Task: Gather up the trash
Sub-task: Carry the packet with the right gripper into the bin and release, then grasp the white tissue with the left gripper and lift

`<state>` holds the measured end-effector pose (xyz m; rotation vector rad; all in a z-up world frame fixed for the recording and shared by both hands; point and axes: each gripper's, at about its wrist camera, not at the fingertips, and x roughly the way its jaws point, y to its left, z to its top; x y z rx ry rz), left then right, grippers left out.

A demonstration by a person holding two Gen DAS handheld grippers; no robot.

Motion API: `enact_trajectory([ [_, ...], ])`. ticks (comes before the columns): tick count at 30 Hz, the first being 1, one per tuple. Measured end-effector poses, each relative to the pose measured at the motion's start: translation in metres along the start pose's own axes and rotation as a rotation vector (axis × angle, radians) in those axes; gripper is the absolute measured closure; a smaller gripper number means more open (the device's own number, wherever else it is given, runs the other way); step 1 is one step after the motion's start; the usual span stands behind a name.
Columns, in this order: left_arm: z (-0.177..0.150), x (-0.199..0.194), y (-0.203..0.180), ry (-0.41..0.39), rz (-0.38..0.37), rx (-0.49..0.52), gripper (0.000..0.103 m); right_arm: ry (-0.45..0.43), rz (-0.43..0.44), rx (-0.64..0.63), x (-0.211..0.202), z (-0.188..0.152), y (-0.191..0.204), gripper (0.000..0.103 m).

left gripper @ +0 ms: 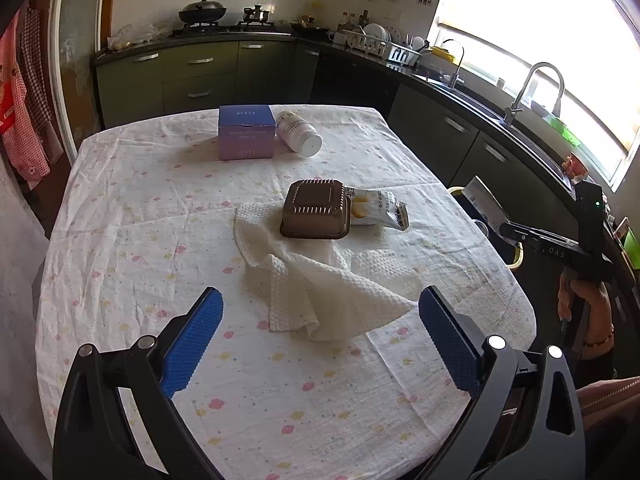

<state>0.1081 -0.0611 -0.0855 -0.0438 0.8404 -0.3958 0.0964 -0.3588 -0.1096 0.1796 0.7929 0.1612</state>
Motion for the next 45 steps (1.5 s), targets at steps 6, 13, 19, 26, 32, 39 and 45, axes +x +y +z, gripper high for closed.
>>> enact_trajectory([
  [6,0.002,0.01,-0.004,0.018,-0.006,0.01,0.006,0.062,-0.158,0.106,0.021,-0.002,-0.068,0.074],
  [13,0.003,0.018,-0.007,0.039,-0.01,0.019,0.006,0.102,-0.252,0.153,0.053,-0.002,-0.103,0.07],
  [19,0.002,0.025,-0.008,0.057,-0.018,0.017,0.006,0.064,-0.252,0.167,0.042,-0.003,-0.093,0.066],
  [26,0.007,0.043,-0.01,0.078,-0.001,0.023,0.005,0.03,-0.196,0.13,0.023,-0.013,-0.059,0.057],
  [32,0.014,0.073,-0.008,0.116,0.017,0.02,0.005,0.029,-0.144,0.105,0.021,-0.014,-0.038,0.052],
  [39,0.016,0.11,0.005,0.186,0.029,-0.028,0.011,0.035,-0.114,0.101,0.023,-0.016,-0.031,0.051],
  [45,0.019,0.11,0.009,0.174,0.069,-0.02,0.046,0.03,-0.105,0.109,0.021,-0.016,-0.032,0.05],
])
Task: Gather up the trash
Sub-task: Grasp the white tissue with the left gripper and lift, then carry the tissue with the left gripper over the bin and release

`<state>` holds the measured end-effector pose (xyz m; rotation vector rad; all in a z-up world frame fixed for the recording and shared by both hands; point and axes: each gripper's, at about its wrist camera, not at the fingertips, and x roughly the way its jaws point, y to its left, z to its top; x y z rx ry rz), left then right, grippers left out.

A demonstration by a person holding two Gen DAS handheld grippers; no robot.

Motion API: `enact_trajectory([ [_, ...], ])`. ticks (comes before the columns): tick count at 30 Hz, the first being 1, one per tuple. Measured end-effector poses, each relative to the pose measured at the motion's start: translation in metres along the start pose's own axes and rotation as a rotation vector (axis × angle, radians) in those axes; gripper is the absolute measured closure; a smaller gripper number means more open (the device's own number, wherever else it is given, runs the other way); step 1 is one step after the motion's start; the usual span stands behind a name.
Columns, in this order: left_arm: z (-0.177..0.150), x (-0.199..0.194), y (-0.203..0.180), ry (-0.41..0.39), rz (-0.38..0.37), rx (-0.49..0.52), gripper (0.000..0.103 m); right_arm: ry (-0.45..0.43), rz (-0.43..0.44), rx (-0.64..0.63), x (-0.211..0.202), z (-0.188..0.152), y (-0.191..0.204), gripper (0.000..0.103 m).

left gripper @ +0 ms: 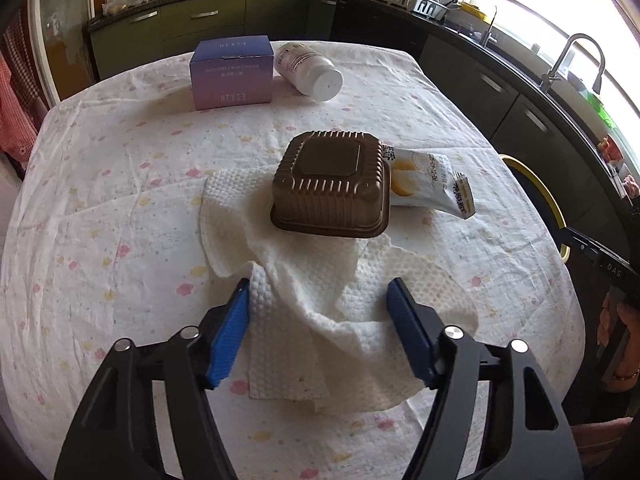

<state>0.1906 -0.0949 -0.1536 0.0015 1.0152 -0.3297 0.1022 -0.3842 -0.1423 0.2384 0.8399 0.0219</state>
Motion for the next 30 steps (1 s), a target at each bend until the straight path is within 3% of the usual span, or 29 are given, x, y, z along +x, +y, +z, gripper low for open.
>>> enact_trajectory([
  [1,-0.001,-0.001,0.001,0.001,-0.005,0.0,0.052,-0.003,0.001,0.002,-0.001,0.001,0.0,0.05],
  [3,-0.002,-0.004,0.003,0.005,-0.025,-0.006,0.077,-0.005,0.006,0.004,-0.002,0.001,0.0,0.05],
  [6,-0.006,-0.011,0.002,0.0,-0.013,0.017,0.092,-0.008,0.011,0.004,-0.003,0.001,0.001,0.05],
  [13,-0.013,-0.055,-0.001,-0.06,-0.037,0.058,0.095,-0.022,0.022,0.008,-0.01,0.002,0.003,0.05],
  [23,-0.013,-0.139,-0.026,-0.215,-0.098,0.127,0.096,-0.04,0.042,0.012,-0.018,-0.001,0.006,0.05],
  [30,0.005,-0.145,-0.069,-0.219,-0.182,0.225,0.096,-0.074,0.031,0.047,-0.03,-0.004,-0.006,0.05],
])
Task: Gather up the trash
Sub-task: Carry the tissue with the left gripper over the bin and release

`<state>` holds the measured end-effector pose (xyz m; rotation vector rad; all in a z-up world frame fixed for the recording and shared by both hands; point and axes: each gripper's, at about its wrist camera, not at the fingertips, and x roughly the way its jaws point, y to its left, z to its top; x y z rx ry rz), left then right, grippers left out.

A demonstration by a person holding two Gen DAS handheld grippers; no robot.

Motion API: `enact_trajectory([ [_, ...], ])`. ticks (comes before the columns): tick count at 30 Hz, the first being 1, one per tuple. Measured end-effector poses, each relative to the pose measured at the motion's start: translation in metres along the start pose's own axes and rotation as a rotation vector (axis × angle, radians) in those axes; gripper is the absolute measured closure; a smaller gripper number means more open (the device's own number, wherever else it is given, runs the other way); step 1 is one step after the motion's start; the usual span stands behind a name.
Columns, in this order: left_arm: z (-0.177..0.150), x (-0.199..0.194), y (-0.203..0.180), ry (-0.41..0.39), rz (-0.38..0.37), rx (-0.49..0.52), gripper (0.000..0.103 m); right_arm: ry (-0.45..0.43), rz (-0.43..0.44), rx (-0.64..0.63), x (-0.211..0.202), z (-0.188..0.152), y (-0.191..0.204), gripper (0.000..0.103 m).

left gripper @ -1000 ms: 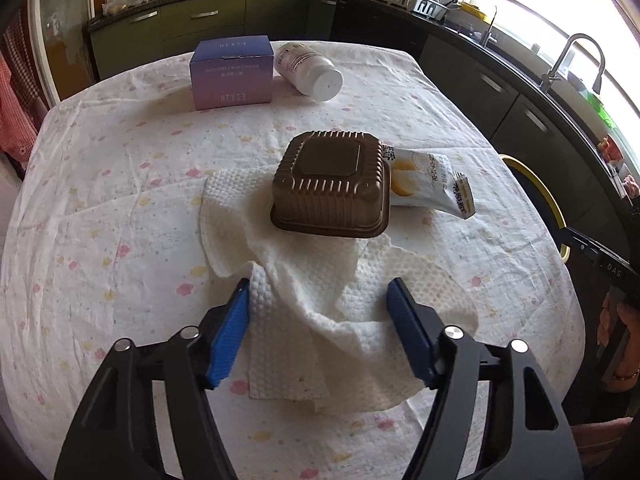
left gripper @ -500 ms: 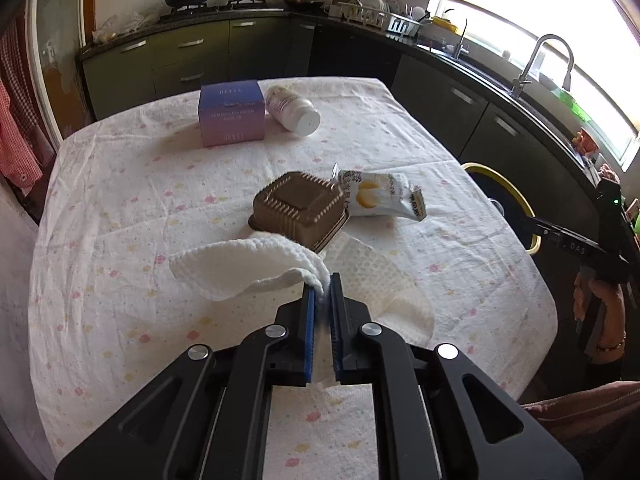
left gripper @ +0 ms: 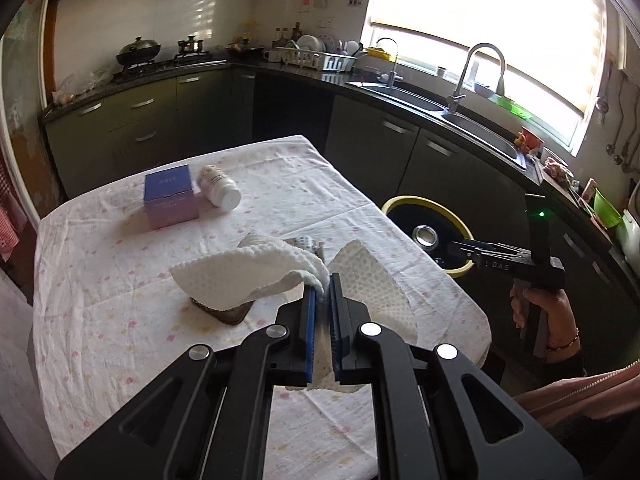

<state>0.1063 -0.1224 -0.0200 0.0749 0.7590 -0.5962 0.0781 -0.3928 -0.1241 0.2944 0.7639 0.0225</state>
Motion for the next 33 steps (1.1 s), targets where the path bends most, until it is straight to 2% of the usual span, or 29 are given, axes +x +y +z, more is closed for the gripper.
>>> enact_trajectory([
  [7,0.036,0.055,-0.05,0.058,-0.113,0.097,0.096,-0.05,-0.057,0.078,-0.027,-0.008,-0.041,0.049],
  [14,0.084,0.133,-0.117,0.121,-0.218,0.197,0.096,-0.085,-0.096,0.18,-0.047,-0.023,-0.091,0.049],
  [20,0.11,0.206,-0.174,0.161,-0.252,0.261,0.096,-0.081,-0.102,0.246,-0.047,-0.036,-0.123,0.048],
  [25,0.112,0.276,-0.21,0.232,-0.267,0.275,0.095,-0.068,-0.1,0.282,-0.043,-0.044,-0.14,0.046],
  [26,0.111,0.287,-0.214,0.246,-0.27,0.272,0.093,-0.067,-0.102,0.285,-0.044,-0.045,-0.141,0.044],
  [28,0.107,0.311,-0.218,0.277,-0.287,0.248,0.075,-0.069,-0.104,0.294,-0.044,-0.046,-0.144,0.04],
  [29,0.105,0.324,-0.218,0.297,-0.286,0.235,0.052,-0.069,-0.104,0.297,-0.043,-0.046,-0.145,0.04],
  [30,0.103,0.333,-0.218,0.311,-0.266,0.227,0.04,-0.069,-0.106,0.298,-0.043,-0.045,-0.145,0.04],
  [33,0.099,0.335,-0.216,0.314,-0.251,0.226,0.039,-0.07,-0.111,0.297,-0.044,-0.045,-0.144,0.04],
])
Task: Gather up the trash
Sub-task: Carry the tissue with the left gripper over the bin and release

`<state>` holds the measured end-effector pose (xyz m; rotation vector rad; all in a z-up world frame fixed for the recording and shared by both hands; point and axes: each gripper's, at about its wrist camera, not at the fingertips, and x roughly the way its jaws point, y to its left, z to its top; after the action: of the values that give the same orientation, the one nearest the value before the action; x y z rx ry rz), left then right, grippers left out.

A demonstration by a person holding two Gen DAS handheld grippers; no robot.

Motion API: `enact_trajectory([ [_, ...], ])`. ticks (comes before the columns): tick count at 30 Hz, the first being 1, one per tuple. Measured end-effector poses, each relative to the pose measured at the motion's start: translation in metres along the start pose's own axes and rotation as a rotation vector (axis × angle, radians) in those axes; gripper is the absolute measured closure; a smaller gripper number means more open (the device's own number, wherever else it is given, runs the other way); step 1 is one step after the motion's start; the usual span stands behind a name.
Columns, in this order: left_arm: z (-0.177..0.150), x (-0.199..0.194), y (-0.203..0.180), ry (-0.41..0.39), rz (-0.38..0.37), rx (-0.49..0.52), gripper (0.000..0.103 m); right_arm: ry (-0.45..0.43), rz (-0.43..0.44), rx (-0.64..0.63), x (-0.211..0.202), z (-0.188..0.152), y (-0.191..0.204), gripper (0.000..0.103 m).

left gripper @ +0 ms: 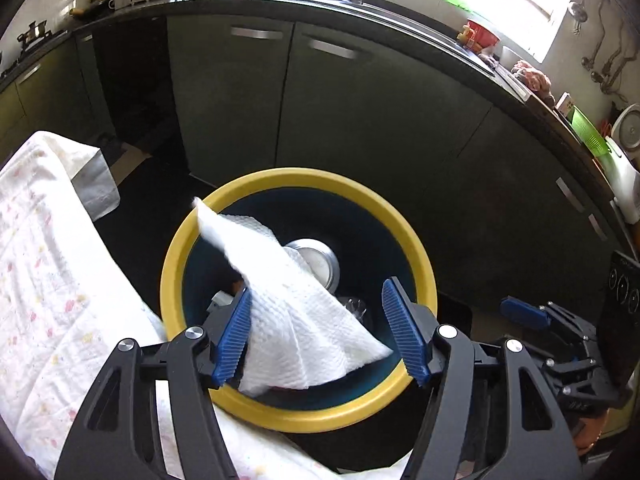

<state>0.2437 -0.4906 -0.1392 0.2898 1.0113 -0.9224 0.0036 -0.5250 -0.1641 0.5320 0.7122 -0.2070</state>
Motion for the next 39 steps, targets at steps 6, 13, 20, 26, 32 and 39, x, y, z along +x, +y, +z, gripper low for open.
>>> enact_trajectory([
  [6,-0.018,-0.065,0.013,-0.095,-0.057,-0.067,0.029,0.003,0.005,-0.015,0.003,-0.001,0.011,0.039],
  [13,-0.023,-0.112,-0.002,-0.18,-0.118,0.034,0.017,0.001,0.007,-0.05,0.004,0.002,0.03,0.039],
  [20,0.023,-0.088,-0.021,-0.083,-0.172,0.075,0.021,-0.02,0.0,-0.076,-0.013,-0.001,0.036,0.037],
  [26,0.037,-0.048,-0.029,0.125,-0.058,0.123,0.005,-0.008,0.005,-0.032,-0.007,-0.001,0.02,0.036],
  [32,0.007,0.006,0.019,0.319,-0.17,-0.125,0.017,0.002,0.033,-0.025,-0.001,-0.005,0.016,0.036],
  [39,0.012,-0.095,0.013,0.001,-0.253,-0.108,0.01,-0.006,0.047,-0.042,-0.002,-0.004,0.023,0.036],
])
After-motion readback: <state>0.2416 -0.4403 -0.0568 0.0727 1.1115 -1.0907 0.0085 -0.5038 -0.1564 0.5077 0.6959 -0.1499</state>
